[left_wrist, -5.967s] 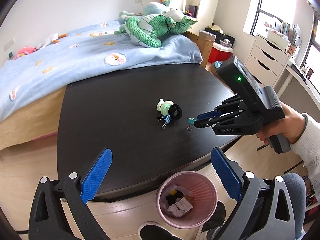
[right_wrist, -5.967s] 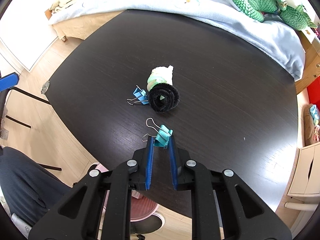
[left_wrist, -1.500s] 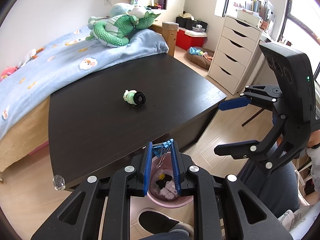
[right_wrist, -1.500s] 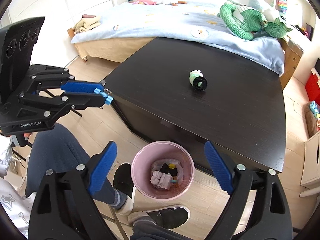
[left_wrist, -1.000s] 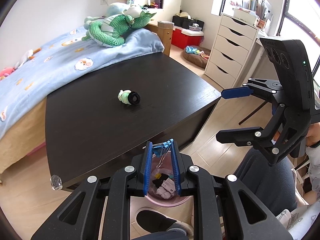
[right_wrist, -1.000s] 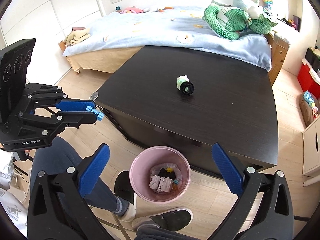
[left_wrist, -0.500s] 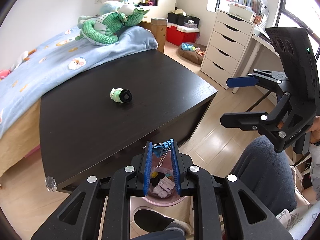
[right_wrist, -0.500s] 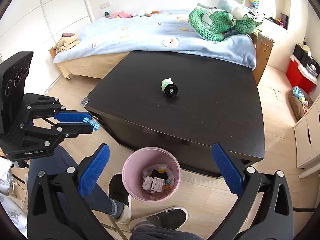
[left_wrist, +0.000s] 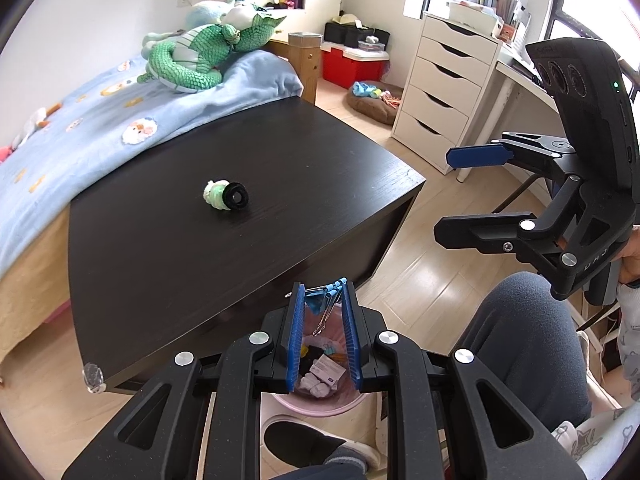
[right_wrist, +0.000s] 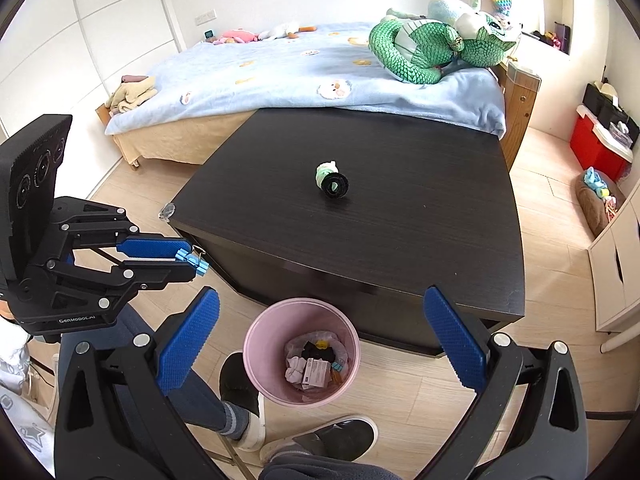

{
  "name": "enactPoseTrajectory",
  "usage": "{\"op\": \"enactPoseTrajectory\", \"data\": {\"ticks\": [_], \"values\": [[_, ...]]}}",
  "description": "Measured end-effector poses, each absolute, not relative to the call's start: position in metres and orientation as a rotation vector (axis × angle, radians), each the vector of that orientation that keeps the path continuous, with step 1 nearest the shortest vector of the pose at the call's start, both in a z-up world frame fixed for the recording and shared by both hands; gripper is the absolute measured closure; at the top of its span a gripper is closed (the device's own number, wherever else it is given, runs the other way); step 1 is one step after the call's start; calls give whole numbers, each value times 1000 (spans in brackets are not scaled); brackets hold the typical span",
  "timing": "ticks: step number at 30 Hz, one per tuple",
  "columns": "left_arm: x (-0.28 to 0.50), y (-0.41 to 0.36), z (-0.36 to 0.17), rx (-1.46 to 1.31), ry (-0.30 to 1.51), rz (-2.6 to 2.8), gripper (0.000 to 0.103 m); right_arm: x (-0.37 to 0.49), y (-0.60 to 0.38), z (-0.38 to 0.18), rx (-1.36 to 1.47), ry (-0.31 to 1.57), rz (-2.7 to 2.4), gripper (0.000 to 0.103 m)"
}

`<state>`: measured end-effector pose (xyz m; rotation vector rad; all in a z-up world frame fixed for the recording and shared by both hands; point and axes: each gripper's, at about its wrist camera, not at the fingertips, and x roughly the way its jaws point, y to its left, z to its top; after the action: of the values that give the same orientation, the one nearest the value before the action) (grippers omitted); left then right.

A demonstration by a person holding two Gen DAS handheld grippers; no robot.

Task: Collect trash
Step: 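Open the left tool to drop the blue binder clip into the pink bin, then reach the right tool to the black ring of the white-green toy and close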

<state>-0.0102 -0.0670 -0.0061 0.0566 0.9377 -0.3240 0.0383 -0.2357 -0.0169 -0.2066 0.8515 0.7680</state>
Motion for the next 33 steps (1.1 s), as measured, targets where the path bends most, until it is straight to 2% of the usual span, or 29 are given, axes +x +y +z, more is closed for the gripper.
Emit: {"op": "enactPoseTrajectory", "data": {"ticks": [4, 5, 6, 7, 9, 10, 11, 16, 33], "values": [[-8, -67, -8, 47, 937, -330, 80, 39, -238, -16, -200, 850, 765, 3], [-7, -66, -9, 46, 939, -326, 75, 39, -239, -15, -197, 850, 765, 3], [-7, -65, -9, 39, 938, -321, 68, 39, -239, -15, -195, 849, 764, 3], [-7, -64, -10, 29, 933, -319, 52, 39, -240, -15, -194, 849, 764, 3], [-7, -61, -10, 20, 926, -311, 37, 39, -240, -15, -191, 848, 765, 3], [-7, -60, -9, 18, 917, -300, 20, 39, -240, -15, -192, 847, 765, 3], [-8, -57, -9, 9, 904, -284, 14, 39, -240, -15, -191, 847, 765, 3], [-10, -47, -7, -10, 897, -224, 8, 38, -238, -18, -193, 850, 770, 3], [-13, -27, -5, -43, 862, -147, 8, 39, -225, -21, -210, 852, 773, 3]]}}
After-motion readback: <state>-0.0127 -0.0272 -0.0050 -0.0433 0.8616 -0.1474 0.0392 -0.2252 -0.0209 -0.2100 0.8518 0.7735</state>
